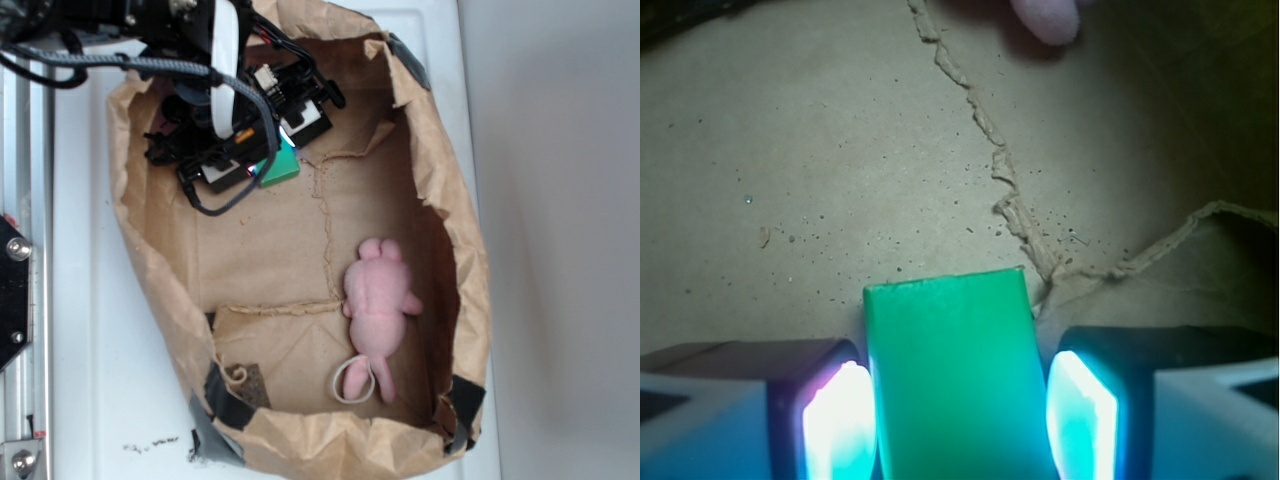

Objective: Grab the green block.

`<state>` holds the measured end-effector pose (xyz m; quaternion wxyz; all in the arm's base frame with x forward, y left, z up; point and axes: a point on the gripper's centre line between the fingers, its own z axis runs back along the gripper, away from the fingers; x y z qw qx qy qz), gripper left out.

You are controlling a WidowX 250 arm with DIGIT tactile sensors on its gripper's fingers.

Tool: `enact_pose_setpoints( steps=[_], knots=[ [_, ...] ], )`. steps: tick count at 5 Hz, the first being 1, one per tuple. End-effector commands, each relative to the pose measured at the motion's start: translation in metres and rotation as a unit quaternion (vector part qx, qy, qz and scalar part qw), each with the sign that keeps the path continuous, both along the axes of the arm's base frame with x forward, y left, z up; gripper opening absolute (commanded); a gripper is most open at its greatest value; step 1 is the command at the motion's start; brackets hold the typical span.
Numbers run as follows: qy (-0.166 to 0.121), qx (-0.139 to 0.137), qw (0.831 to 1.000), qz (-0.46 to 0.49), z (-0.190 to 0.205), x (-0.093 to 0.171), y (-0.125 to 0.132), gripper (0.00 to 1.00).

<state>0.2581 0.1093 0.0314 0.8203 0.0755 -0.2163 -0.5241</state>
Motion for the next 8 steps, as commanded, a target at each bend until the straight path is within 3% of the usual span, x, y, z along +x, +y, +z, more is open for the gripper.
enact_pose_setpoints(
  steps=[1,2,3,4,6,7,8],
  knots=[
    [-0.024,0.024,0.999,-0.005,0.012,0.006,0.005,0.00],
    [-0.024,0.019,0.999,0.025,0.017,0.014,0.006,0.00],
    [-0.012,-0.011,0.997,0.071,0.065,-0.004,-0.017,0.00],
    [-0.010,-0.016,0.994,0.109,0.092,0.012,-0.029,0.00],
    [0.005,0.011,0.985,0.170,0.115,0.038,-0.040,0.00],
    [0.027,0.009,0.978,0.208,0.129,0.044,-0.041,0.00],
    [0.040,-0.021,0.967,0.250,0.143,0.047,-0.043,0.00]
  ],
)
